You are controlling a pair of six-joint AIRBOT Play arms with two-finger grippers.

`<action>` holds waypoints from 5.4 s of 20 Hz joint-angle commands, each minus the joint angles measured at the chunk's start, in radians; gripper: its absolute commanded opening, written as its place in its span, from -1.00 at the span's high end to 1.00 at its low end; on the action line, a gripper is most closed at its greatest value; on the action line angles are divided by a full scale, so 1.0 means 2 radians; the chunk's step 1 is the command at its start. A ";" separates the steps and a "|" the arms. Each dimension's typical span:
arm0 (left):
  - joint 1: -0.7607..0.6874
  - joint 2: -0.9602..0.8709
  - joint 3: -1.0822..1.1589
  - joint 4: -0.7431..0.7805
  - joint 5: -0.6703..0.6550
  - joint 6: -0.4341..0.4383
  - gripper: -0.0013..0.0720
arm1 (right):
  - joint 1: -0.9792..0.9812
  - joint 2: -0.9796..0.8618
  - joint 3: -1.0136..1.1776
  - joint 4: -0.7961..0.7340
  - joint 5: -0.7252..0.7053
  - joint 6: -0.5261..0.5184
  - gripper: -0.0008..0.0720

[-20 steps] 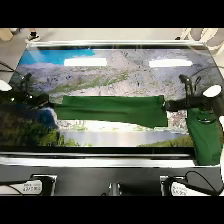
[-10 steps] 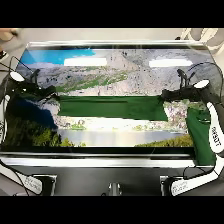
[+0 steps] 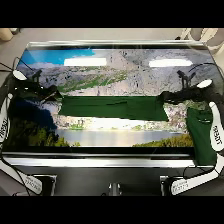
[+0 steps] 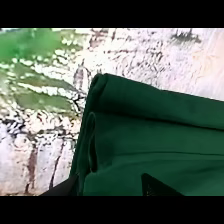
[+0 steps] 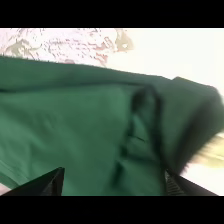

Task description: Fold the shirts.

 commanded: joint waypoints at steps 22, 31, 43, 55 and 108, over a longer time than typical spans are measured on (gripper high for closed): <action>-0.242 0.051 0.025 -0.027 0.118 0.015 0.85 | 0.038 0.024 0.016 0.073 0.024 0.022 0.93; -0.374 -0.090 0.026 -0.282 0.227 0.023 0.90 | 0.038 0.199 0.016 0.088 0.131 0.024 0.93; -0.353 -0.056 0.026 -0.299 0.273 0.063 0.91 | 0.071 0.232 0.016 0.078 0.091 0.052 0.93; -0.157 0.221 0.026 -0.169 0.157 0.076 0.91 | 0.351 -0.070 0.016 0.397 -0.153 -0.041 -0.66; -0.157 0.228 0.025 -0.153 0.129 0.130 0.90 | -0.399 0.253 0.043 -0.108 0.335 0.076 0.93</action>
